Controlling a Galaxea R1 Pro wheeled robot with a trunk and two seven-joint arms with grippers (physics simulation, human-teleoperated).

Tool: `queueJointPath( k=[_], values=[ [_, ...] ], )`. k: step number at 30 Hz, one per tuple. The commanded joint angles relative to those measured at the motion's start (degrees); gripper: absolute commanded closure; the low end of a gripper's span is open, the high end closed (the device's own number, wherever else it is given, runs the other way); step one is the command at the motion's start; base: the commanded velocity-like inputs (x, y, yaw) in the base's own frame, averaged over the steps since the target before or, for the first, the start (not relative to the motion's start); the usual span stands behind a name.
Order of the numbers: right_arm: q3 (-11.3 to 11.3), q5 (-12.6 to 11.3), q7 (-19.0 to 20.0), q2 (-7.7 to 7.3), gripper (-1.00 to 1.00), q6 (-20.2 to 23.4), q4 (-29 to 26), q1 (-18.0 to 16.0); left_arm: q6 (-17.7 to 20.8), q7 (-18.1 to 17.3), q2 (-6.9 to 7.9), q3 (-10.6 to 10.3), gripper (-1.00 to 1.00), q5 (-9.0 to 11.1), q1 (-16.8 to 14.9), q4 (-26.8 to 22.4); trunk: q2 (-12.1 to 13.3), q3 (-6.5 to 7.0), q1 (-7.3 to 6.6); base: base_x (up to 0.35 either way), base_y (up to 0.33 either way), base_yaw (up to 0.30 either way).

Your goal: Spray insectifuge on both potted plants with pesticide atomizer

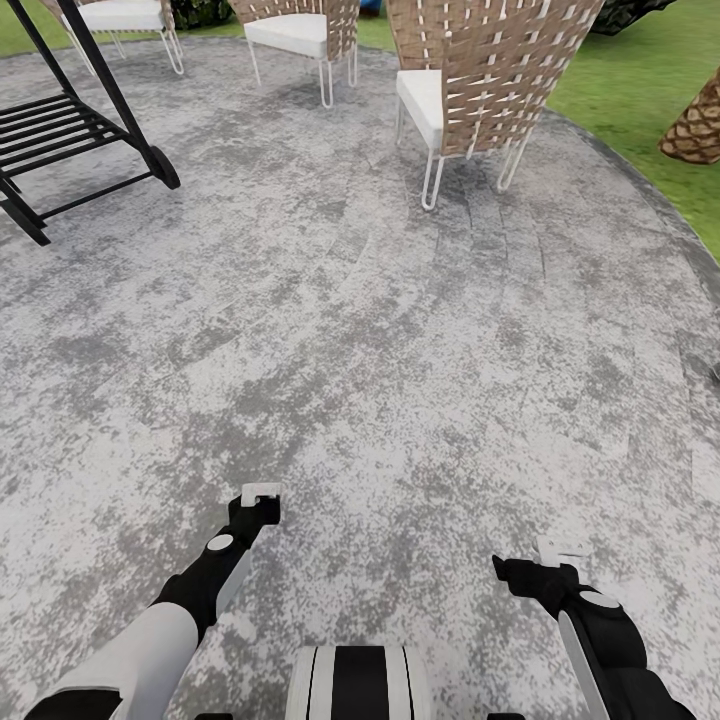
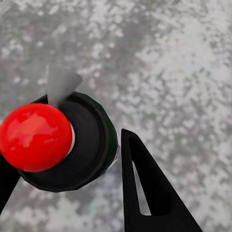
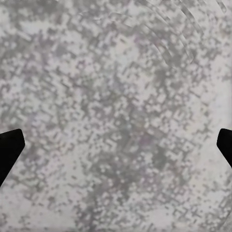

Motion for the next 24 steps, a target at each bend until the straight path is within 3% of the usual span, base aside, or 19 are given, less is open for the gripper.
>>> queueJointPath(
  k=[1,24],
  values=[
    [0.0,-0.1,0.0,-0.01,-1.0,0.3,-0.1,0.0,-0.2,0.0,-0.01,0.0,1.0,0.0,0.0,0.0,0.0,-0.03,-0.01,0.0,0.0,0.0],
    [0.0,-0.1,0.0,-0.04,-1.0,0.3,-0.1,0.0,-0.2,0.0,-0.01,0.0,1.0,0.0,0.0,0.0,0.0,-0.03,-0.01,0.0,0.0,0.0]
  ],
)
